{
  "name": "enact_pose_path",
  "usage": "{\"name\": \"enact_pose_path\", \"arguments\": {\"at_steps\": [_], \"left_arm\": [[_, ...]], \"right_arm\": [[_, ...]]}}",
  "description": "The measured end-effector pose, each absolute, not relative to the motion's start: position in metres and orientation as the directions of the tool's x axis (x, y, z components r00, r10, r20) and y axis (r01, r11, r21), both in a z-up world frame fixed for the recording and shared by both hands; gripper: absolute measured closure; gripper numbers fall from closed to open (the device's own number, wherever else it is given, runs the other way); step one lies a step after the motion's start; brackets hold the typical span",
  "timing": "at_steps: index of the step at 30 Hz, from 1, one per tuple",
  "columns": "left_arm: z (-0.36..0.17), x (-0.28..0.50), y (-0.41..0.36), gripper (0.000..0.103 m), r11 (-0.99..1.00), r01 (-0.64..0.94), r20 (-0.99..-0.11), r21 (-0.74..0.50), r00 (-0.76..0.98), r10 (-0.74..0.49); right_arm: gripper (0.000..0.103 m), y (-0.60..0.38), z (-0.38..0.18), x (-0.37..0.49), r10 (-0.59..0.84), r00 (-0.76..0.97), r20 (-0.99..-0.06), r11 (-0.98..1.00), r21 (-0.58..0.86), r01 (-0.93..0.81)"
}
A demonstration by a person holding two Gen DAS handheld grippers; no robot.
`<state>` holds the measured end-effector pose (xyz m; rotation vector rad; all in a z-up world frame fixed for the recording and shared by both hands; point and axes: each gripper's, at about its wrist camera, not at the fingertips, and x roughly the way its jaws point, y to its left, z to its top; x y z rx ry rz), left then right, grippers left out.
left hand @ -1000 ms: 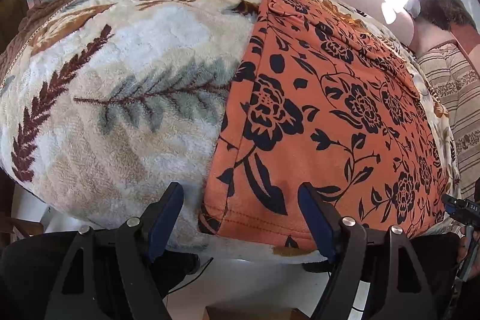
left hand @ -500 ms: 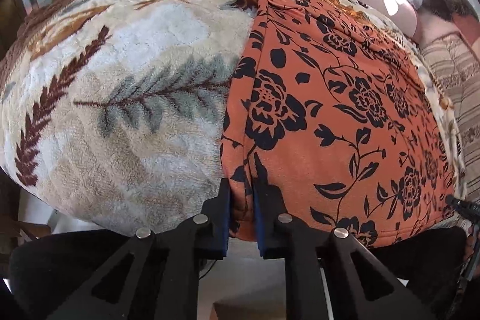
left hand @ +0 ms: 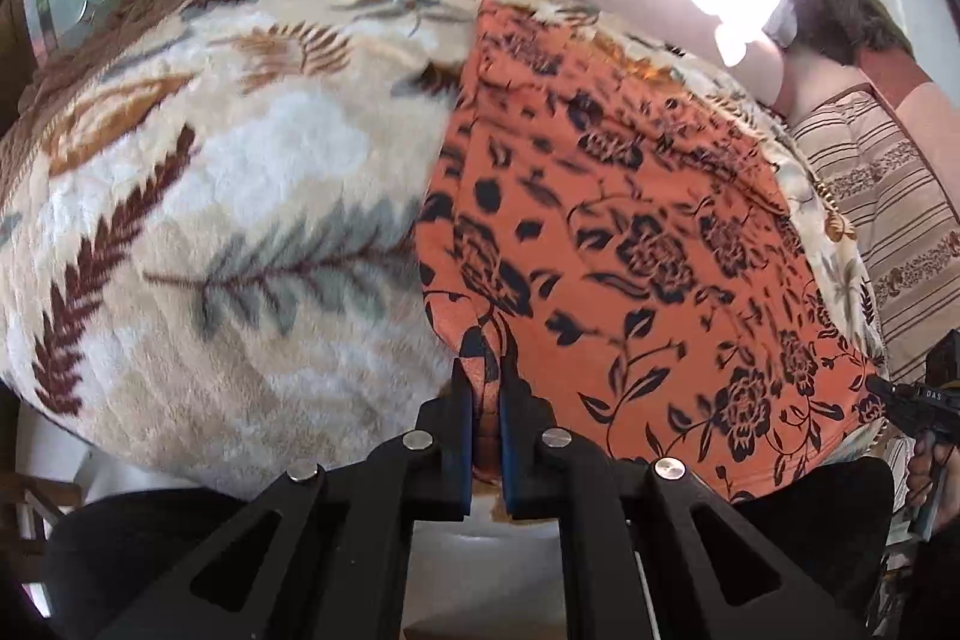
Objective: Fold small clothes
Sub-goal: 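Grasp the blouse hem with both tools and lift it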
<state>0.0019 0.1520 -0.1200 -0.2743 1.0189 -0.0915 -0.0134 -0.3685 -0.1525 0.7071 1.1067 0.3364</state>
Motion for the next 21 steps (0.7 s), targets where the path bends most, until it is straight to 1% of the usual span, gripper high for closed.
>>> {"name": "enact_pose_path", "arguments": {"at_steps": [2, 5, 8, 10, 14, 18, 21], "left_arm": [[-0.124, 0.006, 0.151, 0.096, 0.964, -0.056, -0.840, -0.261, 0.506, -0.198], [-0.143, 0.011, 0.153, 0.096, 0.966, -0.074, -0.872, -0.249, 0.450, -0.191], [-0.139, 0.011, 0.155, 0.096, 0.961, -0.066, -0.870, -0.268, 0.445, -0.212], [-0.125, 0.016, 0.155, 0.096, 0.955, -0.044, -0.852, -0.293, 0.466, -0.240], [-0.079, 0.045, 0.153, 0.096, 0.946, 0.023, -0.793, -0.325, 0.538, -0.285], [-0.030, 0.110, 0.151, 0.096, 0.936, 0.084, -0.721, -0.342, 0.615, -0.319], [-0.007, 0.178, 0.152, 0.096, 0.935, 0.079, -0.679, -0.346, 0.667, -0.307]], "right_arm": [[0.098, -0.368, -0.150, -0.009, 0.583, 0.432, -0.688, 0.733, 0.675, 0.084], [0.098, -0.365, -0.168, -0.007, 0.594, 0.398, -0.699, 0.723, 0.681, 0.118], [0.098, -0.365, -0.175, -0.006, 0.620, 0.382, -0.685, 0.699, 0.704, 0.128], [0.098, -0.365, -0.168, -0.002, 0.634, 0.392, -0.666, 0.686, 0.719, 0.113], [0.098, -0.364, -0.137, 0.027, 0.675, 0.454, -0.581, 0.637, 0.770, 0.038], [0.098, -0.374, -0.091, 0.093, 0.682, 0.550, -0.483, 0.602, 0.797, -0.047], [0.098, -0.387, -0.063, 0.163, 0.651, 0.632, -0.420, 0.587, 0.807, -0.067]]}}
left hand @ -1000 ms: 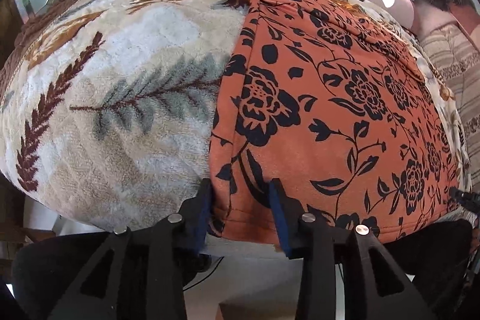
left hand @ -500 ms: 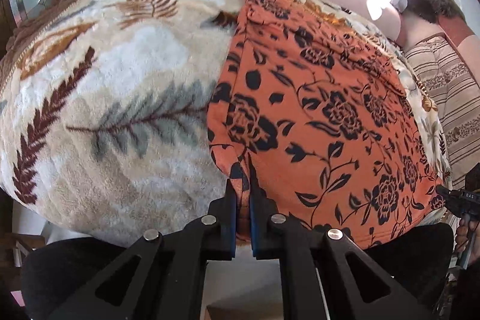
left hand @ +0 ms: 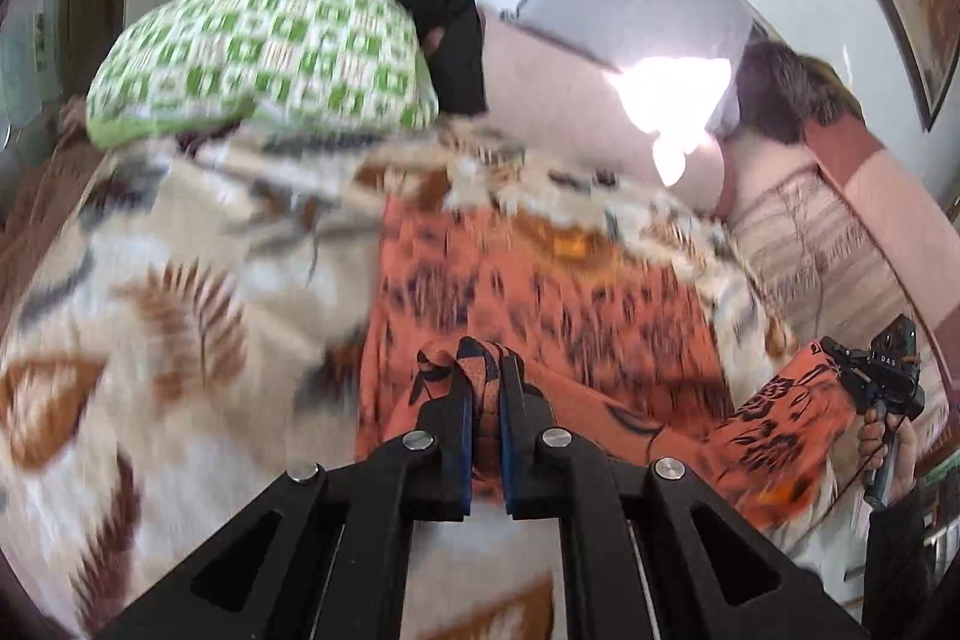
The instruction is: Fold small clothes
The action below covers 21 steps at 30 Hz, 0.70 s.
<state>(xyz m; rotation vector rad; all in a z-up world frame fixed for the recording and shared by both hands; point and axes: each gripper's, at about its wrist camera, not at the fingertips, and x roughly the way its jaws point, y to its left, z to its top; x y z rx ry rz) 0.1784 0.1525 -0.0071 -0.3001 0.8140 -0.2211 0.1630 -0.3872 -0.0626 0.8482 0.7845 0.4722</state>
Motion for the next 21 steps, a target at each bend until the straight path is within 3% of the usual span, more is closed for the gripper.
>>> {"name": "enact_pose_path", "arguments": {"at_steps": [3, 4, 5, 8, 10, 12, 17, 21], "left_arm": [[-0.022, 0.260, 0.152, 0.091, 0.951, -0.004, -0.686, -0.309, 0.693, -0.220], [-0.036, 0.285, 0.148, 0.089, 0.966, -0.033, -0.702, -0.258, 0.693, -0.164], [-0.057, 0.313, 0.141, 0.084, 0.982, -0.052, -0.731, -0.180, 0.676, -0.099], [-0.114, 0.357, 0.135, 0.082, 0.990, -0.139, -0.808, 0.003, 0.583, 0.084], [-0.128, 0.343, 0.150, 0.082, 0.977, -0.196, -0.802, -0.081, 0.595, 0.053], [-0.131, 0.324, 0.160, 0.075, 0.973, -0.212, -0.797, -0.087, 0.601, 0.060], [-0.123, 0.268, 0.169, 0.040, 0.978, -0.111, -0.784, -0.176, 0.617, -0.071], [-0.131, 0.258, 0.149, 0.036, 0.984, 0.002, -0.791, -0.181, 0.594, -0.147]], "right_arm": [[0.095, -0.396, -0.069, 0.241, 0.633, 0.653, -0.416, 0.562, 0.827, -0.019], [0.095, -0.397, -0.078, 0.263, 0.628, 0.652, -0.424, 0.561, 0.828, -0.002], [0.089, -0.395, -0.096, 0.289, 0.619, 0.642, -0.453, 0.567, 0.823, 0.034], [0.004, -0.393, -0.134, 0.319, 0.488, 0.619, -0.615, 0.667, 0.720, 0.189], [0.004, -0.394, -0.144, 0.310, 0.512, 0.639, -0.574, 0.635, 0.754, 0.168], [0.004, -0.394, -0.144, 0.293, 0.475, 0.645, -0.599, 0.683, 0.713, 0.160], [0.004, -0.396, -0.158, 0.255, 0.489, 0.573, -0.658, 0.749, 0.653, 0.111], [0.006, -0.372, -0.155, 0.245, 0.477, 0.546, -0.689, 0.817, 0.577, 0.015]]}}
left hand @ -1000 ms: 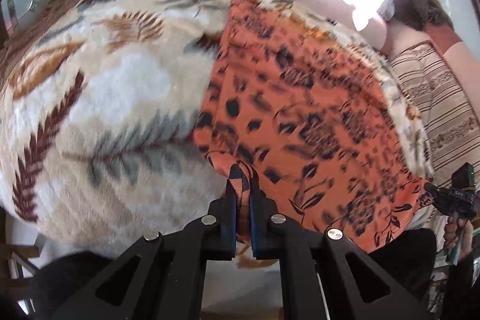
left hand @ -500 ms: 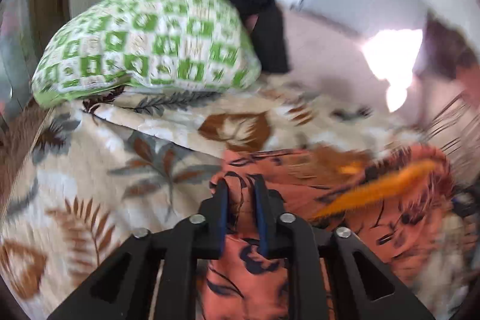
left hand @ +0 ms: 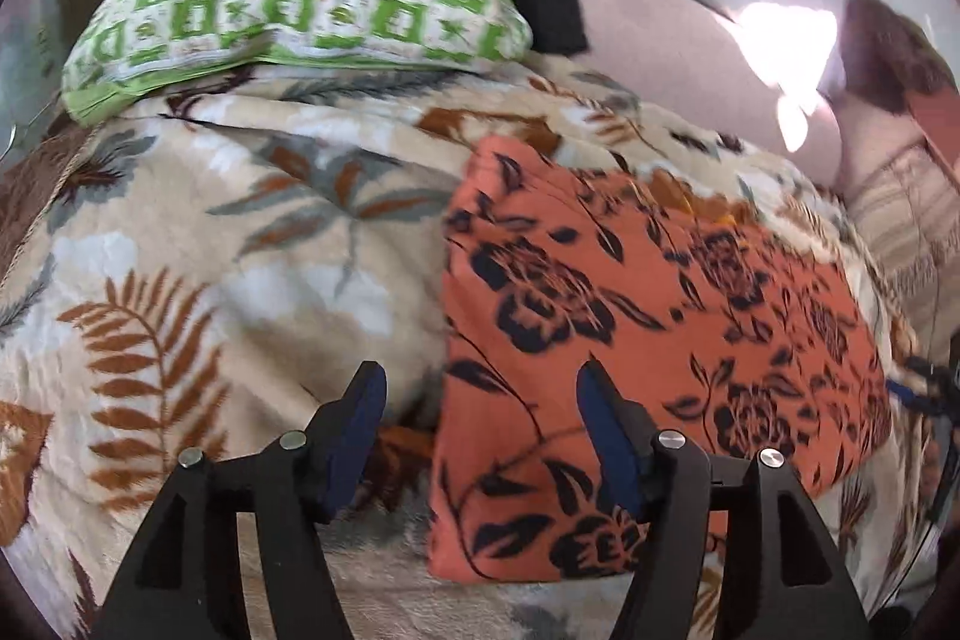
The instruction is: Fold small clothes
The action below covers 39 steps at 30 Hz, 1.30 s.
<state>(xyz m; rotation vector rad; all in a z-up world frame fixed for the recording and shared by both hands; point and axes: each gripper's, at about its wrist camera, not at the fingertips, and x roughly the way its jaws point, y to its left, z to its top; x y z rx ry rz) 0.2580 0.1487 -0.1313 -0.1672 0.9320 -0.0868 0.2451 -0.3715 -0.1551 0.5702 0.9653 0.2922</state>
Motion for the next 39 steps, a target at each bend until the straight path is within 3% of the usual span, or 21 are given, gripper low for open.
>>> {"name": "enact_pose_path", "arguments": {"at_steps": [2, 4, 5, 6, 7, 8, 12, 20, 24, 27, 28, 30, 34, 39], "left_arm": [[-0.146, 0.264, 0.136, 0.035, 0.989, 0.024, -0.837, -0.144, 0.530, -0.135], [-0.161, 0.268, 0.133, 0.035, 0.988, 0.007, -0.851, -0.153, 0.507, -0.135], [-0.163, 0.270, 0.134, 0.037, 0.984, -0.007, -0.846, -0.178, 0.512, -0.150], [-0.164, 0.272, 0.135, 0.045, 0.980, -0.013, -0.845, -0.200, 0.508, -0.166], [-0.165, 0.276, 0.136, 0.072, 0.974, -0.008, -0.851, -0.227, 0.488, -0.194], [-0.165, 0.279, 0.136, 0.081, 0.971, -0.025, -0.858, -0.238, 0.473, -0.198], [-0.149, 0.283, 0.121, 0.085, 0.989, -0.009, -0.870, -0.149, 0.477, -0.127], [-0.060, 0.192, 0.114, 0.085, 0.980, 0.080, -0.776, -0.183, 0.601, -0.194], [-0.091, 0.126, 0.117, 0.084, 0.969, 0.083, -0.821, -0.233, 0.518, -0.241], [-0.152, 0.109, 0.120, 0.080, 0.977, 0.019, -0.890, -0.212, 0.409, -0.200], [-0.160, 0.108, 0.124, 0.071, 0.974, -0.001, -0.889, -0.225, 0.409, -0.205], [-0.151, 0.108, 0.136, 0.069, 0.959, -0.042, -0.865, -0.279, 0.444, -0.233], [-0.109, 0.122, 0.143, 0.059, 0.967, -0.023, -0.813, -0.254, 0.547, -0.201], [-0.105, 0.173, 0.132, 0.059, 0.982, 0.057, -0.813, -0.179, 0.553, -0.181]], "right_arm": [[0.007, -0.357, -0.160, 0.257, 0.461, 0.512, -0.725, 0.847, 0.532, -0.010], [0.023, -0.350, -0.171, 0.267, 0.471, 0.461, -0.752, 0.848, 0.530, -0.002], [0.045, -0.343, -0.178, 0.271, 0.461, 0.425, -0.779, 0.861, 0.509, -0.002], [0.058, -0.339, -0.182, 0.273, 0.434, 0.406, -0.804, 0.879, 0.477, 0.004], [0.060, -0.336, -0.184, 0.275, 0.424, 0.391, -0.817, 0.887, 0.462, 0.003], [0.063, -0.334, -0.183, 0.277, 0.413, 0.381, -0.827, 0.893, 0.449, 0.006], [0.080, -0.324, -0.163, 0.280, 0.394, 0.361, -0.845, 0.910, 0.415, -0.023], [0.083, -0.323, -0.078, 0.219, 0.444, 0.421, -0.791, 0.891, 0.437, -0.121], [0.081, -0.341, -0.085, 0.150, 0.470, 0.368, -0.802, 0.878, 0.467, -0.104], [0.071, -0.351, -0.142, 0.111, 0.456, 0.282, -0.844, 0.884, 0.467, -0.031], [0.066, -0.354, -0.159, 0.107, 0.429, 0.261, -0.865, 0.896, 0.444, 0.000], [0.039, -0.364, -0.172, 0.097, 0.421, 0.292, -0.859, 0.891, 0.452, 0.043], [0.036, -0.378, -0.139, 0.099, 0.436, 0.426, -0.793, 0.871, 0.491, 0.021], [0.035, -0.383, -0.121, 0.136, 0.344, 0.486, -0.804, 0.917, 0.399, 0.011]]}}
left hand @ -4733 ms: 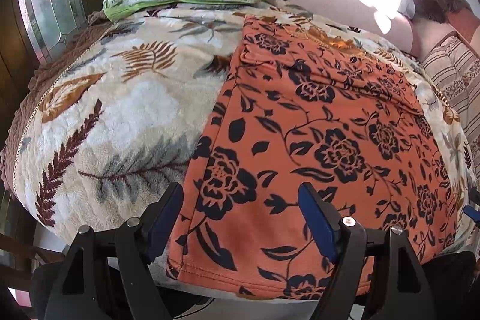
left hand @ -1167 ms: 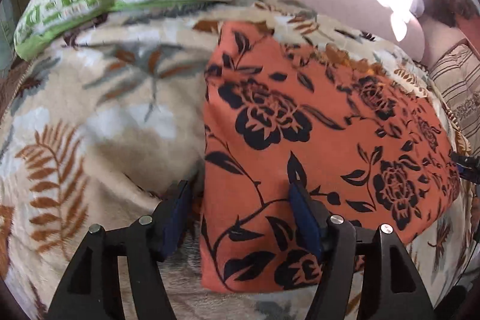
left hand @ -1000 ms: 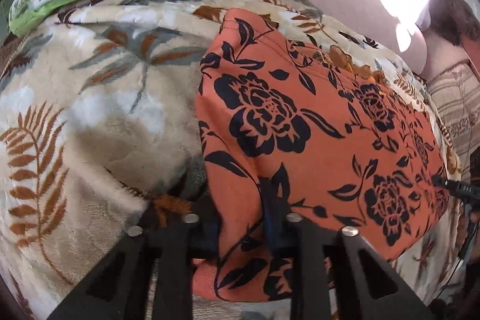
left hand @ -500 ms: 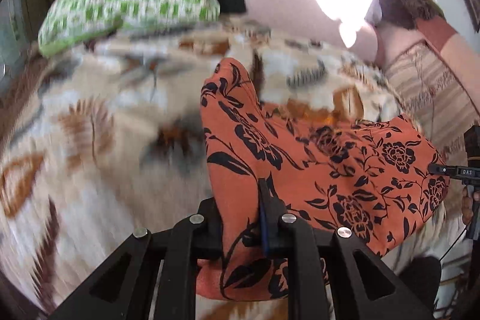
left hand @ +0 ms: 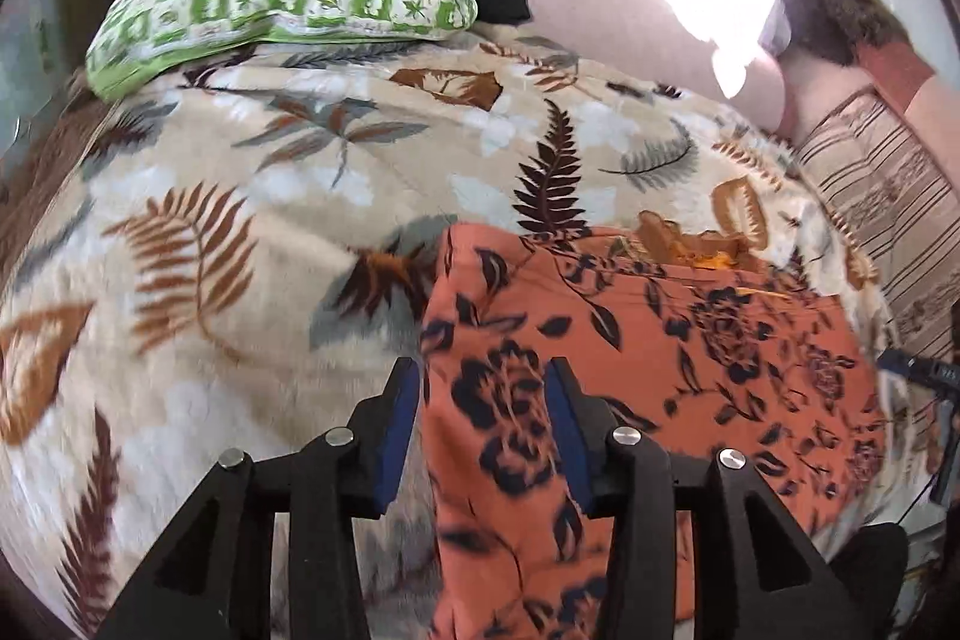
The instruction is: Fold small clothes
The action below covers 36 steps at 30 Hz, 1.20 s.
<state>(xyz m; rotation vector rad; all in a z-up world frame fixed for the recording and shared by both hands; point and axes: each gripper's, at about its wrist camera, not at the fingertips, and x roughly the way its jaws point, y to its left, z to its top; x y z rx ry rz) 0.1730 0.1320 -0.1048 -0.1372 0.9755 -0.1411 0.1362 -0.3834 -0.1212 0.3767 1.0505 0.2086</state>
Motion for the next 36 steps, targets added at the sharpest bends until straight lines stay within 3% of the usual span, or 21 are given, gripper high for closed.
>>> {"name": "enact_pose_path", "arguments": {"at_steps": [8, 9, 10, 12, 13, 14, 20, 25, 31, 36], "left_arm": [[-0.131, 0.224, 0.129, 0.059, 0.989, 0.060, -0.845, -0.138, 0.514, -0.149], [-0.135, 0.227, 0.128, 0.060, 0.989, 0.062, -0.850, -0.134, 0.505, -0.147], [-0.139, 0.229, 0.127, 0.067, 0.990, 0.060, -0.855, -0.128, 0.498, -0.141], [-0.142, 0.231, 0.128, 0.088, 0.991, 0.044, -0.861, -0.124, 0.491, -0.130], [-0.142, 0.231, 0.129, 0.098, 0.991, 0.046, -0.860, -0.129, 0.493, -0.135], [-0.139, 0.231, 0.129, 0.098, 0.991, 0.045, -0.856, -0.130, 0.500, -0.135], [-0.133, 0.237, 0.128, 0.098, 0.991, 0.042, -0.834, -0.125, 0.536, -0.127], [-0.151, 0.239, 0.135, 0.093, 0.989, 0.005, -0.847, -0.150, 0.514, -0.131], [-0.106, 0.207, 0.146, 0.090, 0.990, 0.003, -0.798, -0.139, 0.592, -0.114], [-0.093, 0.181, 0.127, 0.087, 0.983, 0.097, -0.774, -0.157, 0.605, -0.184]], "right_arm": [[0.037, -0.382, -0.143, 0.205, 0.266, 0.487, -0.832, 0.942, 0.332, 0.053], [0.044, -0.377, -0.149, 0.214, 0.259, 0.474, -0.842, 0.946, 0.319, 0.050], [0.051, -0.373, -0.153, 0.221, 0.255, 0.460, -0.851, 0.951, 0.306, 0.040], [0.084, -0.368, -0.158, 0.228, 0.226, 0.453, -0.863, 0.962, 0.271, 0.037], [0.092, -0.365, -0.158, 0.228, 0.210, 0.458, -0.864, 0.966, 0.255, 0.037], [0.096, -0.362, -0.152, 0.226, 0.189, 0.477, -0.858, 0.972, 0.233, 0.035], [0.097, -0.364, -0.122, 0.220, 0.071, 0.578, -0.813, 0.990, 0.127, 0.056], [0.095, -0.371, -0.169, 0.226, 0.132, 0.477, -0.869, 0.977, 0.195, 0.085], [0.093, -0.378, -0.118, 0.192, 0.111, 0.585, -0.803, 0.969, 0.219, 0.118], [0.092, -0.358, -0.091, 0.158, 0.323, 0.596, -0.736, 0.916, 0.402, 0.000]]}}
